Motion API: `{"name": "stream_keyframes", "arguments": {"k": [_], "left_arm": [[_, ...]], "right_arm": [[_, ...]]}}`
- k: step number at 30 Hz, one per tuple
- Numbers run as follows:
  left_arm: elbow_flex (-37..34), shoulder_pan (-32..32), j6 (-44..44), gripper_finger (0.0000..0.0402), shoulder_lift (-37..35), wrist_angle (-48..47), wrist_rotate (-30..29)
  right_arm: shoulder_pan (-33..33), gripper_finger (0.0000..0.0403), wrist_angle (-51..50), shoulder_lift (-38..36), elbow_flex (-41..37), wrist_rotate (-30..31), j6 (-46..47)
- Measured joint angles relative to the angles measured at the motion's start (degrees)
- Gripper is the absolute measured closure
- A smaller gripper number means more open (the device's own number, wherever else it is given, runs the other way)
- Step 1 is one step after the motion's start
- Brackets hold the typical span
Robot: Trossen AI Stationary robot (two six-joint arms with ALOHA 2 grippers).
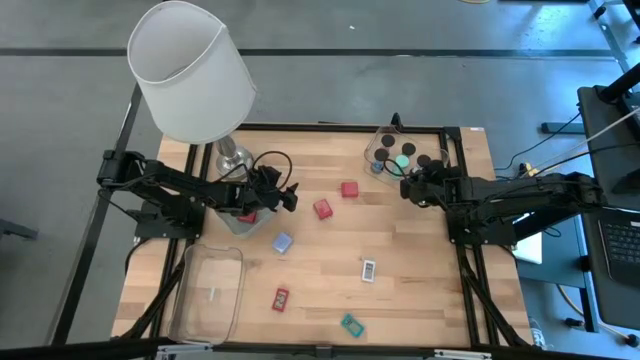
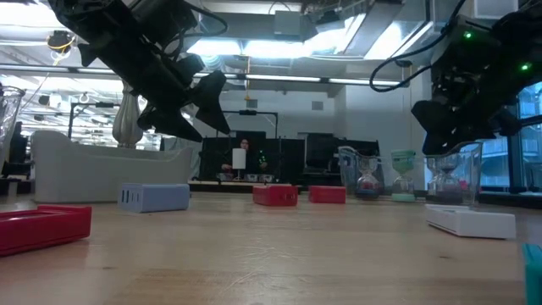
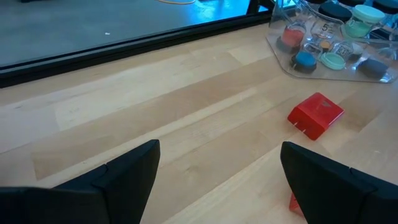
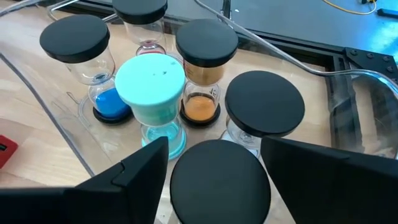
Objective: Pick & Place Office items
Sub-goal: Put the left red charger adapter into the gray bin
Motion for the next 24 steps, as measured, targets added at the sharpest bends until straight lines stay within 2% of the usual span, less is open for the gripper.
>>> {"name": "stream_keyframes", "arguments": {"k": [5, 10, 14, 19, 24], "left_arm": [[0.0, 0.0, 1.2, 0.0071, 0.0, 0.0, 0.0], [0.0, 0.0, 1.8, 0.0071, 0.0, 0.0, -0.5], [0.0, 0.0, 1.9, 0.0071, 0.0, 0.0, -0.8], [0.0, 0.0, 1.9, 0.0071, 0.0, 0.0, -0.8], [0.0, 0.0, 5.0, 0.0071, 0.0, 0.8, 0.0]], "right_arm": [[0.0, 0.0122, -0.2, 0.0, 0.6, -0.5, -7.0], [0.0, 0.0115, -0.5, 0.0, 4.9, -5.5, -17.4], [0.0, 0.0116, -2.9, 0.0, 11.1, -9.7, -20.9], [0.0, 0.0117, -7.5, 0.0, 19.2, -14.2, -21.0], [0.5, 0.0118, -7.8, 0.0, 23.0, -17.4, -26.0]]}}
